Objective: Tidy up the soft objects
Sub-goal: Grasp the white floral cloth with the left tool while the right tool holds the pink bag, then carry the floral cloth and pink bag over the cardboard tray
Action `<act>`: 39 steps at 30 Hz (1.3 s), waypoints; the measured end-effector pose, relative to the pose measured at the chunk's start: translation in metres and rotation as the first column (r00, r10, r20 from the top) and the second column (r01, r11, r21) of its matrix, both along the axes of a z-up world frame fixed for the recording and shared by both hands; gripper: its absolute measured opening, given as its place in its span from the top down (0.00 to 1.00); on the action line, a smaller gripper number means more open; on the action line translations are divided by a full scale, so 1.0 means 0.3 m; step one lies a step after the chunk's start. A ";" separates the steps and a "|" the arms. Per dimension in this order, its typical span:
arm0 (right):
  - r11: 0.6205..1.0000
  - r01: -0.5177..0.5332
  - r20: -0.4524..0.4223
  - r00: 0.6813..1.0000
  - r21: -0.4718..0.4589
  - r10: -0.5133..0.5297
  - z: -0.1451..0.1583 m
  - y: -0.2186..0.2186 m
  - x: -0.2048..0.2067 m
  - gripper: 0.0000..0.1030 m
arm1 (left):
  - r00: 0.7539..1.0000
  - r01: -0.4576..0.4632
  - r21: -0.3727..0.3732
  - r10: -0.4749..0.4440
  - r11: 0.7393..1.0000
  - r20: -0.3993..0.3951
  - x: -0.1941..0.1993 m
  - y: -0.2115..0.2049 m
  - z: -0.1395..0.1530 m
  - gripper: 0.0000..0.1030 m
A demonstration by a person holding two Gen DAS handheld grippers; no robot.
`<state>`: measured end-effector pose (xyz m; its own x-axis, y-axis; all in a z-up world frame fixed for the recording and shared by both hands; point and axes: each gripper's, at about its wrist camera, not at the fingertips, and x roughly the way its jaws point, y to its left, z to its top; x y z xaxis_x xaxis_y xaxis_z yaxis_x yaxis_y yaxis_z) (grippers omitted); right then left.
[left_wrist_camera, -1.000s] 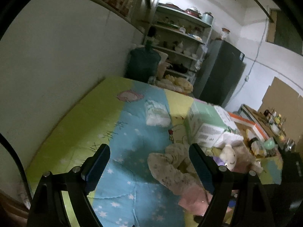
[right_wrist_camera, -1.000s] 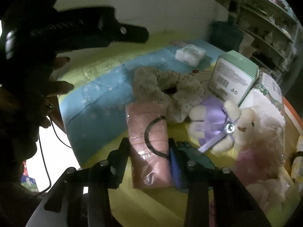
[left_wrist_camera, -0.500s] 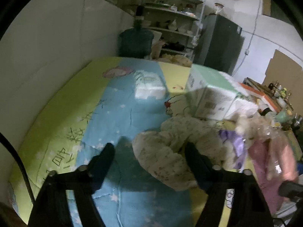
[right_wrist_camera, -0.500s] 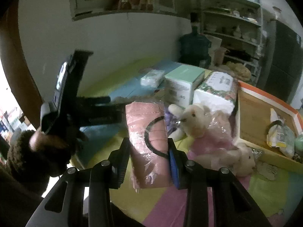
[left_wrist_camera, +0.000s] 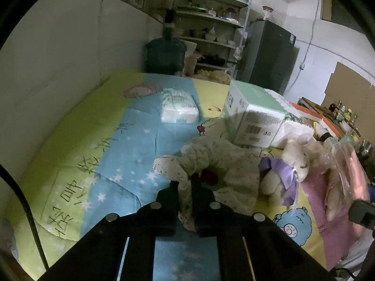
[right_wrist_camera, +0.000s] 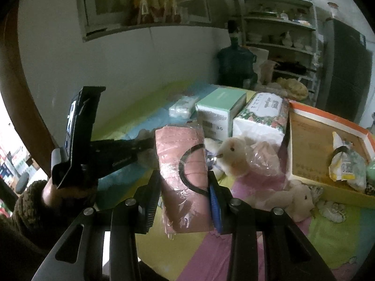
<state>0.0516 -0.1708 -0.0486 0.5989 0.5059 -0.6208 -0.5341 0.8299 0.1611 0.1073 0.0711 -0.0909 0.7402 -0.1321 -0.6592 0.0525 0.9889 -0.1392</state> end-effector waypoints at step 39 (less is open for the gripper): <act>0.975 0.206 0.151 0.964 0.083 -0.217 0.165 -0.333 -0.008 0.62 | 0.935 0.242 0.036 -0.244 0.969 0.257 -0.001 -0.425 0.373 0.91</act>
<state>0.0493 -0.2707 0.0009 0.7845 0.3939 -0.4789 -0.3709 0.9170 0.1467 0.1071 -0.0564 0.0208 0.8302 -0.3268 -0.4515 0.3247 0.9420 -0.0849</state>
